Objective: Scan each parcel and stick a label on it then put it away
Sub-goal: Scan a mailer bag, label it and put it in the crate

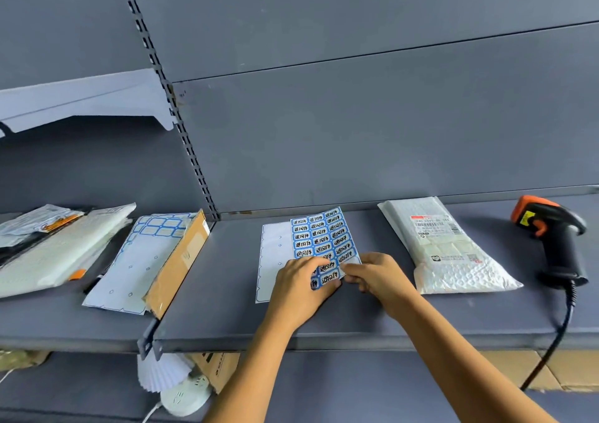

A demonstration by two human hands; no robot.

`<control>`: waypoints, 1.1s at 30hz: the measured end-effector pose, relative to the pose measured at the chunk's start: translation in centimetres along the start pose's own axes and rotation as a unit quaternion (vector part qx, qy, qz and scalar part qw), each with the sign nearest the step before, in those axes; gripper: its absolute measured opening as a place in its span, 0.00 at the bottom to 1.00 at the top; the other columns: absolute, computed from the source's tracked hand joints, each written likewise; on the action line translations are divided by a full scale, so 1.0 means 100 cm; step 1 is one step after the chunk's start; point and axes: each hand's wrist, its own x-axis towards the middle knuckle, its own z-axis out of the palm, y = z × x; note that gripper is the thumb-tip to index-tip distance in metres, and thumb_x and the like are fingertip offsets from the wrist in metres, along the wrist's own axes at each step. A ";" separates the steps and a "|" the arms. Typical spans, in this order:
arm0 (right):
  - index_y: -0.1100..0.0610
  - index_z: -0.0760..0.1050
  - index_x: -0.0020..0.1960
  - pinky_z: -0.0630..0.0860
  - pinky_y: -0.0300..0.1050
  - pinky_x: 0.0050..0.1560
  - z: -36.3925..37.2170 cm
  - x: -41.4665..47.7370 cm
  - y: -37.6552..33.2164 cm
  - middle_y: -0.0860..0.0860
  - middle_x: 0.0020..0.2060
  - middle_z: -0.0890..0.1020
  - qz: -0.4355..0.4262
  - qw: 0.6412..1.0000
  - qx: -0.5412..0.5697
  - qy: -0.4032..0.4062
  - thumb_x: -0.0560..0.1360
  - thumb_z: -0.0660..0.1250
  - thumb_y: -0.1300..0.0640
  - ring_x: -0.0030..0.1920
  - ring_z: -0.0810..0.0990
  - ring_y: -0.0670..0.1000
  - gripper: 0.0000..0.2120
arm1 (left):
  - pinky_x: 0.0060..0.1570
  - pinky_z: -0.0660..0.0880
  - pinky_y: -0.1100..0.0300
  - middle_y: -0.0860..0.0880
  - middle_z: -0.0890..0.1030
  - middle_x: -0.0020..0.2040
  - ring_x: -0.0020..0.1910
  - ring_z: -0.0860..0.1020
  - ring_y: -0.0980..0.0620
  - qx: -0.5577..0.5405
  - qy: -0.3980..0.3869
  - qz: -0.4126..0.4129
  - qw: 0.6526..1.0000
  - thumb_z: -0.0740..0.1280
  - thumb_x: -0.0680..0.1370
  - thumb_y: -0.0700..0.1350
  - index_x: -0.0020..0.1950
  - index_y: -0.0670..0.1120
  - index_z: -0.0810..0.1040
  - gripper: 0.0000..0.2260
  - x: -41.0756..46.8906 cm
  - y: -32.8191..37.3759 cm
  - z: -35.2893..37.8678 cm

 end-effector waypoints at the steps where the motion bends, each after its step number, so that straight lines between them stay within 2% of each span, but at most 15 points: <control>1: 0.62 0.80 0.46 0.71 0.34 0.29 0.000 -0.001 -0.001 0.57 0.40 0.83 -0.001 1.000 -0.003 -0.013 0.73 0.67 0.66 0.34 0.77 0.48 0.04 | 0.54 0.71 0.59 0.55 0.79 0.57 0.55 0.74 0.53 -0.003 -0.001 0.004 1.000 0.72 0.72 0.54 0.60 0.50 0.77 0.18 0.000 0.001 0.000; 4: 0.62 0.79 0.46 0.79 0.36 0.38 0.000 0.000 -0.003 0.59 0.43 0.83 0.002 1.000 0.013 -0.010 0.72 0.66 0.71 0.39 0.80 0.52 0.07 | 0.54 0.73 0.55 0.55 0.79 0.56 0.55 0.74 0.53 -0.032 -0.004 -0.015 0.999 0.72 0.72 0.53 0.58 0.50 0.78 0.16 0.003 0.001 0.001; 8: 0.63 0.73 0.46 0.80 0.37 0.35 -0.008 -0.001 -0.006 0.59 0.44 0.81 -0.002 0.995 0.091 -0.027 0.71 0.66 0.75 0.38 0.81 0.53 0.09 | 0.53 0.73 0.55 0.58 0.77 0.50 0.53 0.74 0.55 -0.077 0.041 -0.044 0.995 0.73 0.71 0.51 0.51 0.51 0.79 0.11 0.005 0.006 0.002; 14: 0.60 0.71 0.44 0.79 0.38 0.36 -0.010 -0.005 0.003 0.54 0.42 0.83 -0.064 0.994 0.087 -0.027 0.71 0.67 0.75 0.36 0.83 0.48 0.11 | 0.50 0.73 0.57 0.57 0.79 0.45 0.47 0.75 0.56 -0.058 0.067 0.015 0.996 0.68 0.69 0.55 0.45 0.49 0.80 0.11 0.004 0.014 0.005; 18: 0.61 0.71 0.44 0.80 0.39 0.40 -0.012 -0.006 0.007 0.55 0.42 0.83 -0.087 0.990 0.105 -0.033 0.71 0.67 0.75 0.39 0.82 0.49 0.11 | 0.47 0.68 0.64 0.57 0.80 0.42 0.43 0.76 0.53 0.000 0.108 0.072 0.992 0.64 0.70 0.57 0.42 0.50 0.81 0.12 0.002 0.011 0.008; 21: 0.60 0.71 0.45 0.81 0.42 0.43 -0.012 -0.006 0.010 0.58 0.46 0.82 -0.105 0.990 0.086 -0.022 0.70 0.68 0.74 0.42 0.82 0.51 0.12 | 0.46 0.68 0.64 0.56 0.81 0.41 0.42 0.75 0.54 0.008 0.123 0.093 0.988 0.64 0.71 0.55 0.41 0.50 0.82 0.11 0.002 0.011 0.010; 24: 0.59 0.71 0.46 0.79 0.43 0.42 -0.013 -0.005 0.013 0.61 0.48 0.81 -0.117 0.991 0.058 -0.009 0.69 0.70 0.74 0.40 0.82 0.50 0.14 | 0.45 0.68 0.64 0.55 0.81 0.40 0.41 0.75 0.54 0.018 0.124 0.106 0.986 0.64 0.71 0.54 0.40 0.49 0.82 0.11 0.001 0.011 0.011; 26: 0.59 0.71 0.47 0.80 0.44 0.43 -0.013 -0.005 0.014 0.60 0.47 0.81 -0.121 0.992 0.046 -0.007 0.68 0.70 0.74 0.40 0.82 0.50 0.14 | 0.44 0.68 0.63 0.56 0.81 0.39 0.40 0.76 0.54 0.028 0.118 0.107 0.987 0.64 0.71 0.54 0.39 0.49 0.81 0.11 0.001 0.011 0.012; 30: 0.57 0.70 0.46 0.81 0.53 0.50 -0.013 -0.003 0.016 0.58 0.48 0.82 -0.123 0.992 0.016 0.001 0.67 0.71 0.73 0.42 0.82 0.52 0.16 | 0.41 0.70 0.63 0.56 0.81 0.38 0.39 0.76 0.54 0.040 0.102 0.098 0.989 0.64 0.71 0.54 0.39 0.48 0.81 0.11 0.000 0.013 0.010; 33: 0.55 0.71 0.46 0.81 0.54 0.49 -0.012 -0.002 0.017 0.57 0.48 0.82 -0.130 0.991 -0.017 0.018 0.66 0.73 0.71 0.45 0.83 0.55 0.17 | 0.39 0.73 0.62 0.55 0.81 0.38 0.38 0.76 0.53 0.042 0.092 0.089 0.991 0.67 0.70 0.51 0.38 0.48 0.82 0.08 -0.001 0.014 0.010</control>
